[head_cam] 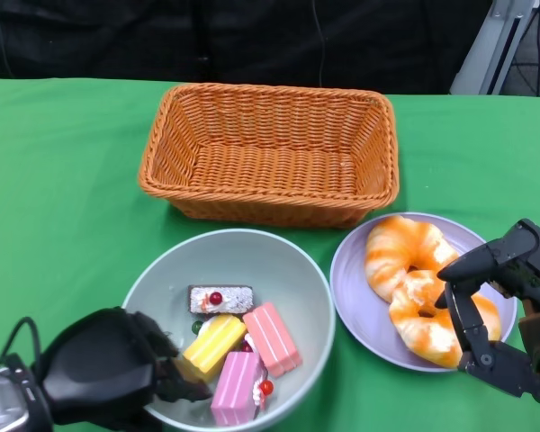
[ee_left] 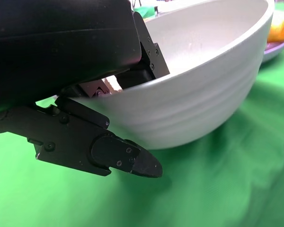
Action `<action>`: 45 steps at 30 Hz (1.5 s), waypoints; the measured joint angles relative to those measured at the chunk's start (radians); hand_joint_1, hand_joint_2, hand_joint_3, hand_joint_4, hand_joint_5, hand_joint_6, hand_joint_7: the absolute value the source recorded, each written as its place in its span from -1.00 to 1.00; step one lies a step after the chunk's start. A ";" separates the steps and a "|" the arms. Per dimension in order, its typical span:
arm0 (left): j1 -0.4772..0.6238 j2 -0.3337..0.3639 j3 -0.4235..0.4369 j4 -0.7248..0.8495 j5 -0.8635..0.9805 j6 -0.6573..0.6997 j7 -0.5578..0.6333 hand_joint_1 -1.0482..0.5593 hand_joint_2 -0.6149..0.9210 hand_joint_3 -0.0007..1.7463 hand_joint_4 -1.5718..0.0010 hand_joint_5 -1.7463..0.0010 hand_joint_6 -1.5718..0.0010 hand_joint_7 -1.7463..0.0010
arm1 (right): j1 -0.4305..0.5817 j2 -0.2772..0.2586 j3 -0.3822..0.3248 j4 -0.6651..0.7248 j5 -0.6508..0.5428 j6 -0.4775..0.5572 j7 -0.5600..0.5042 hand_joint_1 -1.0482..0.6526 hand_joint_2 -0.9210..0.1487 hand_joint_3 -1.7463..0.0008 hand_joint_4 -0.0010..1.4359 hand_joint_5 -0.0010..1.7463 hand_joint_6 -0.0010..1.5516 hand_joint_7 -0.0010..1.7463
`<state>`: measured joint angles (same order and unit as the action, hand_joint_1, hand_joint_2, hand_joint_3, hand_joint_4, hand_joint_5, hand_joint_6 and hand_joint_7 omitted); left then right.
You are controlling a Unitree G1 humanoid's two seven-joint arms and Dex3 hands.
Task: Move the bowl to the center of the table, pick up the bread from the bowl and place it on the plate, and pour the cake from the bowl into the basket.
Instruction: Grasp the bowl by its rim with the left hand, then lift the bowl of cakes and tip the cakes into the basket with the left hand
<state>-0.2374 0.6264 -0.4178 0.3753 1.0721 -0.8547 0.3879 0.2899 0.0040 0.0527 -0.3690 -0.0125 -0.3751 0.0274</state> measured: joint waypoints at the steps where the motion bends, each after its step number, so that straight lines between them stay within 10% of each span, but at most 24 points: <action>1: -0.008 -0.006 -0.006 0.011 -0.003 -0.004 0.007 -0.17 1.00 -0.93 -0.12 0.99 -0.10 0.99 | 0.000 0.000 0.000 0.000 -0.001 0.000 0.000 0.19 -0.34 -0.13 -0.14 0.78 -0.20 0.50; 10: -0.081 -0.041 -0.047 0.188 -0.092 -0.087 0.043 0.03 0.98 -0.99 -0.56 0.81 -0.49 0.89 | 0.000 0.004 0.002 0.000 -0.001 0.000 0.000 0.18 -0.33 -0.13 -0.12 0.77 -0.18 0.48; 14: -0.104 -0.055 -0.051 0.251 -0.128 -0.134 0.051 0.09 1.00 -0.94 -0.13 -0.39 -0.61 0.89 | 0.001 0.005 0.004 0.000 -0.001 0.000 0.000 0.19 -0.33 -0.13 -0.13 0.77 -0.19 0.47; 17: -0.110 -0.059 -0.052 0.270 -0.150 -0.159 0.058 0.10 1.00 -0.90 0.01 -0.73 -0.58 0.76 | 0.001 0.005 0.005 0.000 0.000 0.000 0.001 0.19 -0.34 -0.12 -0.13 0.78 -0.19 0.46; 19: -0.113 -0.060 -0.052 0.288 -0.154 -0.173 0.067 0.08 1.00 -0.87 0.07 -0.90 -0.24 0.11 | 0.001 0.005 0.005 0.000 0.001 0.000 0.002 0.18 -0.36 -0.10 -0.13 0.79 -0.19 0.46; 31: -0.121 -0.046 -0.041 0.331 -0.206 -0.322 0.075 0.08 0.95 -0.63 0.03 -0.86 0.03 -0.40 | 0.000 0.005 0.005 0.007 0.001 0.000 0.011 0.17 -0.35 -0.07 -0.13 0.77 -0.18 0.46; 45: -0.054 0.064 0.033 0.211 -0.580 -0.431 -0.141 0.06 0.67 -0.14 0.01 -0.88 -0.02 -0.33 | -0.021 0.006 0.007 0.025 0.001 0.000 0.010 0.17 -0.36 -0.05 -0.14 0.78 -0.18 0.46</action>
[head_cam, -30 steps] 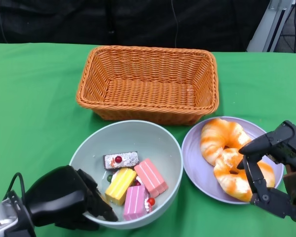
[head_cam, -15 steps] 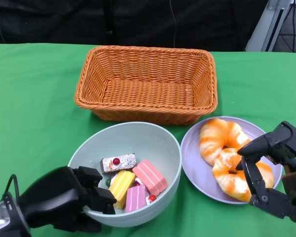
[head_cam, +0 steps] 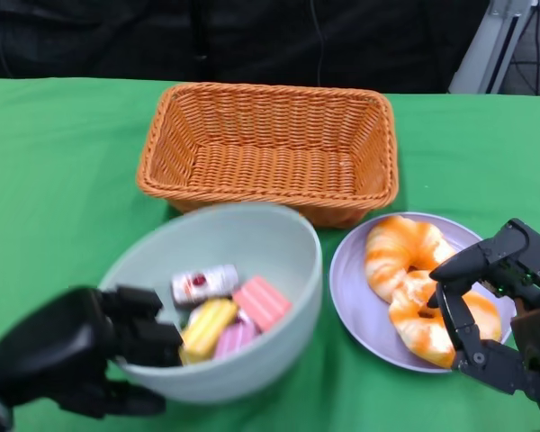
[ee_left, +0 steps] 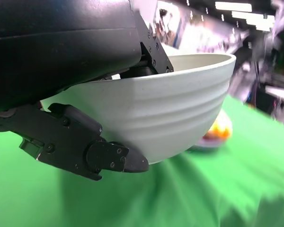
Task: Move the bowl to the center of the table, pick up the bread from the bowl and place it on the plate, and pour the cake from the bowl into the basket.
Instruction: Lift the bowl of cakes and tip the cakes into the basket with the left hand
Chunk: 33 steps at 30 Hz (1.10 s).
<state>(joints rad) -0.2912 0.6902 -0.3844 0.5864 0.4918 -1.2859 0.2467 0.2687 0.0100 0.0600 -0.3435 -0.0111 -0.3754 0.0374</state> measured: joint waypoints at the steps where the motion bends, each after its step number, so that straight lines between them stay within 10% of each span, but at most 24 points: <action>1: 0.006 0.003 0.008 -0.015 -0.030 0.005 -0.028 0.06 0.63 -0.08 0.00 -0.87 -0.03 -0.32 | -0.003 0.000 0.000 0.001 0.000 0.000 0.000 0.17 -0.36 -0.05 -0.14 0.78 -0.18 0.46; 19: -0.051 -0.169 0.122 -0.153 -0.431 0.243 -0.382 0.19 0.44 0.39 0.06 -0.92 0.02 -0.51 | -0.009 0.000 -0.008 0.039 -0.035 -0.003 -0.003 0.20 -0.18 -0.24 -0.10 0.79 -0.16 0.52; 33: -0.242 -0.346 0.217 0.039 -0.458 0.362 -0.491 0.11 0.58 0.20 0.08 -1.00 0.15 -0.72 | -0.008 -0.004 0.000 0.097 -0.044 -0.026 0.005 0.15 -0.45 0.10 -0.04 0.73 -0.15 0.47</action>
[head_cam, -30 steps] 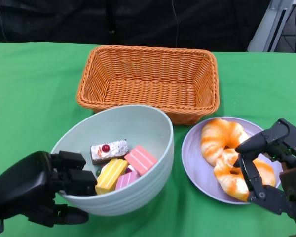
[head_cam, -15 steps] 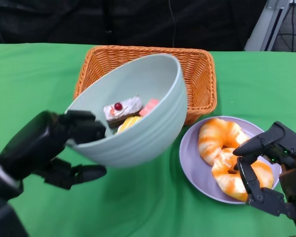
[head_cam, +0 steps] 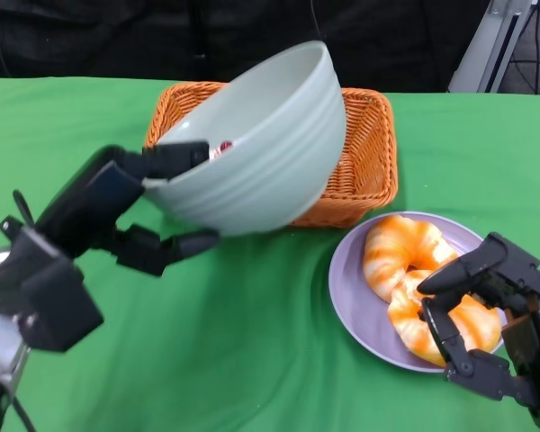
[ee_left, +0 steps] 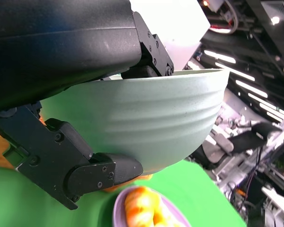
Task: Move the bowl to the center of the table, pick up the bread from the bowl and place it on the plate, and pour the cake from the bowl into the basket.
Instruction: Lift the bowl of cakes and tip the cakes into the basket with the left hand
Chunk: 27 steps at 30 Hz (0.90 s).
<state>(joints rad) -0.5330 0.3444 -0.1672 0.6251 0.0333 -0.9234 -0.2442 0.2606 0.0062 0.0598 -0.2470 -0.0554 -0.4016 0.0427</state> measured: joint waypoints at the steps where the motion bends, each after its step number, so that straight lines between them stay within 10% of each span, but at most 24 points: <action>1: -0.015 -0.011 0.006 0.019 0.010 0.004 0.000 0.09 0.60 0.17 0.07 -1.00 0.16 -0.73 | 0.000 -0.001 0.001 0.005 -0.002 -0.001 0.002 0.14 -0.47 0.13 -0.03 0.72 -0.15 0.47; 27: -0.327 -0.237 0.038 0.358 0.179 0.036 0.115 0.06 0.76 -0.02 0.00 -0.99 0.15 -0.66 | -0.003 -0.001 0.026 0.056 -0.022 -0.001 0.008 0.23 -0.44 -0.01 -0.02 0.75 -0.13 0.39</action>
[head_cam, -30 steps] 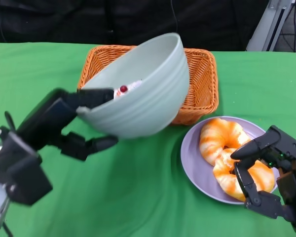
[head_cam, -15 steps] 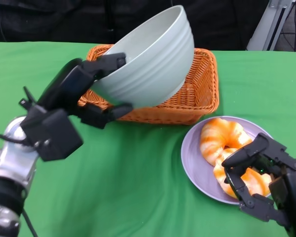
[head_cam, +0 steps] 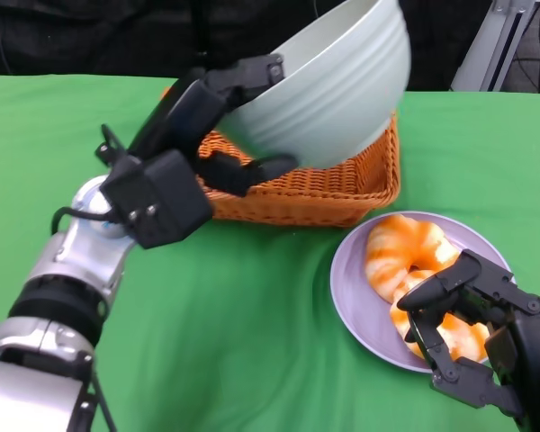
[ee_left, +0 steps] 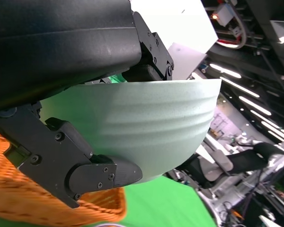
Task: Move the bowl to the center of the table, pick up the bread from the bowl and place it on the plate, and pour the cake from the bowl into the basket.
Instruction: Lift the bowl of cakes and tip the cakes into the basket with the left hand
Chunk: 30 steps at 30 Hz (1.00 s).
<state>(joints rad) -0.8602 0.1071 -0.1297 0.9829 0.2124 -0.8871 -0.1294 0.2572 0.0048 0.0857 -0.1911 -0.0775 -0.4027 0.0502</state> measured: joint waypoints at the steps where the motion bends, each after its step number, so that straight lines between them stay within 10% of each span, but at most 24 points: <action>1: -0.004 -0.007 0.000 0.006 0.001 0.002 0.004 0.06 0.75 -0.01 -0.01 -1.00 0.15 -0.66 | -0.001 0.000 0.000 0.004 -0.002 -0.001 0.000 0.24 -0.44 -0.02 -0.02 0.75 -0.13 0.40; 17: -0.063 -0.134 0.020 0.111 -0.011 0.099 0.075 0.08 0.76 -0.01 -0.04 -1.00 0.17 -0.73 | -0.021 0.000 -0.003 0.047 -0.007 -0.031 -0.014 0.20 -0.42 -0.03 0.02 0.72 -0.13 0.41; 30: -0.118 -0.250 0.240 0.119 -0.347 0.426 -0.156 0.03 0.70 0.00 0.08 -0.89 0.13 -0.62 | -0.025 0.000 -0.006 0.064 -0.007 -0.046 -0.014 0.24 -0.40 -0.06 0.01 0.71 -0.12 0.38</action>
<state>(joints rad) -0.9778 -0.1427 0.1100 1.1019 -0.1350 -0.4611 -0.2857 0.2321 0.0046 0.0795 -0.1267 -0.0847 -0.4488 0.0362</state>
